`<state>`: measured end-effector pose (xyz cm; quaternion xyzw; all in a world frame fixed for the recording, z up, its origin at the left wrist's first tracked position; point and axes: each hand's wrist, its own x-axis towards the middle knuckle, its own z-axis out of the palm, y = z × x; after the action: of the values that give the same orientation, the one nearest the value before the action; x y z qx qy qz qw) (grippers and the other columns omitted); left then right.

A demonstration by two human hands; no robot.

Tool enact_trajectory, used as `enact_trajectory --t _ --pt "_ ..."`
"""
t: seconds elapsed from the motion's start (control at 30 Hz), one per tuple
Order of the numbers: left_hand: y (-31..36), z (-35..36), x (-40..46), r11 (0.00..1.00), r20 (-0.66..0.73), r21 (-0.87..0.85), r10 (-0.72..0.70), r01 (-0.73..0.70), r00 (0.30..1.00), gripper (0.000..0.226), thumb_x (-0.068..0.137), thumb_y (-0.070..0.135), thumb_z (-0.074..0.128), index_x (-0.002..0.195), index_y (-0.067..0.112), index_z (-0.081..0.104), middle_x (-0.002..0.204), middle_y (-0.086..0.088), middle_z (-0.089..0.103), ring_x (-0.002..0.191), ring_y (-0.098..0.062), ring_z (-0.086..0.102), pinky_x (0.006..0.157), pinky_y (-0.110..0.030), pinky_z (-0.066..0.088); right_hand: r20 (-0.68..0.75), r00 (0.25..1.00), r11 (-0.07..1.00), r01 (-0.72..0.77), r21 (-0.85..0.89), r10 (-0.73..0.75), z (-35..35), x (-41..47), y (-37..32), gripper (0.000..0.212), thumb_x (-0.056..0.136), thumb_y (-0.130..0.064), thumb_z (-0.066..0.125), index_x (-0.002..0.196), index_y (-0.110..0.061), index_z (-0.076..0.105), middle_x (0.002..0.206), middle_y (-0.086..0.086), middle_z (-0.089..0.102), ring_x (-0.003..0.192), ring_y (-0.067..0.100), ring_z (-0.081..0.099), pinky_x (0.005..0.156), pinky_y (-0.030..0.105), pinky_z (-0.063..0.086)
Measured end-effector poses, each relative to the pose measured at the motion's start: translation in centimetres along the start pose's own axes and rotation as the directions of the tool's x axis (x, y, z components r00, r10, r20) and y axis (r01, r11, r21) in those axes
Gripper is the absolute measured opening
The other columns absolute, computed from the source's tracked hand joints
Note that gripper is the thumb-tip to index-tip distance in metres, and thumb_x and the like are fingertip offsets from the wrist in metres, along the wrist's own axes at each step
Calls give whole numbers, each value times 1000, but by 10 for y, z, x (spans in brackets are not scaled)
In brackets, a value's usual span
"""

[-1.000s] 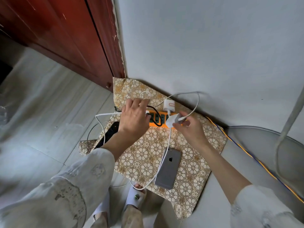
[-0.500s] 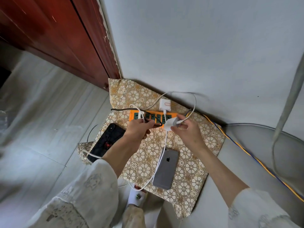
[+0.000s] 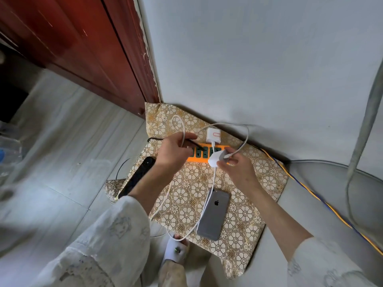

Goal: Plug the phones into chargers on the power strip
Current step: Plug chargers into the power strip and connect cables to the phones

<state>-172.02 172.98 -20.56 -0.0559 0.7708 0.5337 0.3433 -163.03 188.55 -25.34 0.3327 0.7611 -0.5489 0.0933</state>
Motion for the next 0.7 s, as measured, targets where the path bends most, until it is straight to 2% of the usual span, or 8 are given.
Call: enact_trajectory --t 0.1,0.17,0.2,0.27,0.33,0.47,0.57,0.7 --pt "-4 2 -3 851 -125 485 296 -202 947 9 82 14 65 91 12 66 87 -1 64 66 -10 53 57 -11 46 0 1000 1000 6 -13 -6 0 -1 -1 47 83 -14 65 128 -12 51 111 -4 55 100 11 55 74 17 45" --pt "-7 -2 1 818 -198 541 348 -193 916 26 82 34 65 93 10 68 93 -6 55 69 -16 50 65 -22 48 -6 1000 999 23 -40 -23 1 -1 -2 48 83 -16 65 128 -12 51 109 -6 54 103 11 55 81 22 46" --pt "-5 -5 2 831 -233 522 355 -191 905 32 81 39 64 92 9 69 92 -6 52 67 -13 49 65 -17 45 -8 999 998 39 -56 -39 2 -1 -3 47 83 -17 64 128 -13 51 109 -6 54 103 11 55 80 20 46" --pt "-3 -14 3 886 -305 413 353 -211 884 30 84 37 62 80 9 68 75 -2 56 52 -3 47 48 -4 35 -7 997 995 74 -67 -75 5 1 -4 44 84 -16 63 127 -14 53 109 -5 56 104 12 56 73 13 44" --pt "-5 -20 4 935 -408 301 304 -187 861 30 88 32 57 69 9 63 54 5 51 38 -4 44 37 -11 31 1 995 992 103 -77 -103 9 6 -5 43 84 -14 62 127 -12 53 114 0 59 108 16 57 73 11 44" --pt "-16 -27 7 1000 -575 -10 -8 3 818 43 88 35 46 69 -1 59 64 -9 60 49 -16 36 49 -28 31 35 986 974 164 -154 -160 20 14 -5 46 85 -10 62 130 -12 50 129 8 54 114 18 55 75 5 43" --pt "-18 -34 6 894 -465 -428 -344 133 816 47 87 43 42 68 6 65 63 -6 70 44 -11 37 45 -23 33 35 984 966 179 -187 -176 27 19 -7 46 85 -11 62 129 -17 51 130 8 52 110 13 53 80 9 41" --pt "-20 -48 6 762 -375 -634 -455 134 808 45 90 42 44 61 12 60 63 -4 68 44 -10 36 42 -21 30 87 973 936 230 -266 -214 34 26 -11 45 85 -9 61 129 -12 50 131 9 51 114 20 53 85 17 40"
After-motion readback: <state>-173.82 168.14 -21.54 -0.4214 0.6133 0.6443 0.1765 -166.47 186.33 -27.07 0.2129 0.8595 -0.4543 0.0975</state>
